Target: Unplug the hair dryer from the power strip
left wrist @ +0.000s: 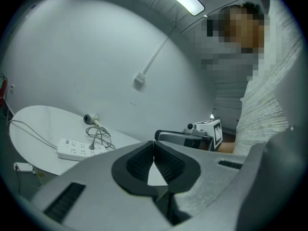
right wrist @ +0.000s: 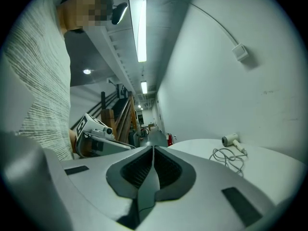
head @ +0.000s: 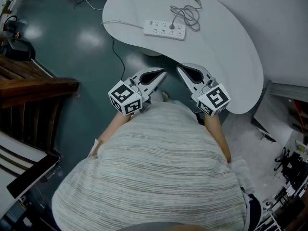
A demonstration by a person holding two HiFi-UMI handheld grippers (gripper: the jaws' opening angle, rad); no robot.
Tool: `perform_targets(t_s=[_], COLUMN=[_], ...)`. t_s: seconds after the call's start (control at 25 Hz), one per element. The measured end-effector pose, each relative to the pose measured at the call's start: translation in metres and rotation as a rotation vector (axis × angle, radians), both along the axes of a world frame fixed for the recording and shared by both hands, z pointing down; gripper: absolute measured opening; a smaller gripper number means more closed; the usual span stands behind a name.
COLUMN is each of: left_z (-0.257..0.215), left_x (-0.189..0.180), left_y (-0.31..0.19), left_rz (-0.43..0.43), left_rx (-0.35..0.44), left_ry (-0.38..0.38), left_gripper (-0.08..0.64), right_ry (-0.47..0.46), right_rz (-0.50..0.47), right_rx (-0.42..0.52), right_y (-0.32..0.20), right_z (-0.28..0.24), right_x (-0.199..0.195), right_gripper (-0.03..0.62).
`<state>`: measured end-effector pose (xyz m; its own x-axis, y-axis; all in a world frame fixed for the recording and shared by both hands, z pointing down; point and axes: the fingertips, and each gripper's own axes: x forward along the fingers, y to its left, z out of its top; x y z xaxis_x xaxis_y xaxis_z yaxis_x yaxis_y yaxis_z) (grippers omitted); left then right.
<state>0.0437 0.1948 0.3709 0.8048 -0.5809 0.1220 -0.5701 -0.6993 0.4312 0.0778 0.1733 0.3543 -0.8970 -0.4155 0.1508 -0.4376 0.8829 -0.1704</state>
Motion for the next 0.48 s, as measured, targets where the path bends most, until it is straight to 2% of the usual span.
perform_targets(t_s=[0.48], left_z=[0.001], left_x=[-0.016], left_y=[-0.06], left_rz=[0.023], left_rx=[0.008], left_ry=[0.013], left_gripper=[0.008], right_ry=[0.011], right_rz=[0.02], right_rx=[-0.01], right_y=[-0.049], right_z=[0.0], right_x=[-0.015], right_gripper=[0.028])
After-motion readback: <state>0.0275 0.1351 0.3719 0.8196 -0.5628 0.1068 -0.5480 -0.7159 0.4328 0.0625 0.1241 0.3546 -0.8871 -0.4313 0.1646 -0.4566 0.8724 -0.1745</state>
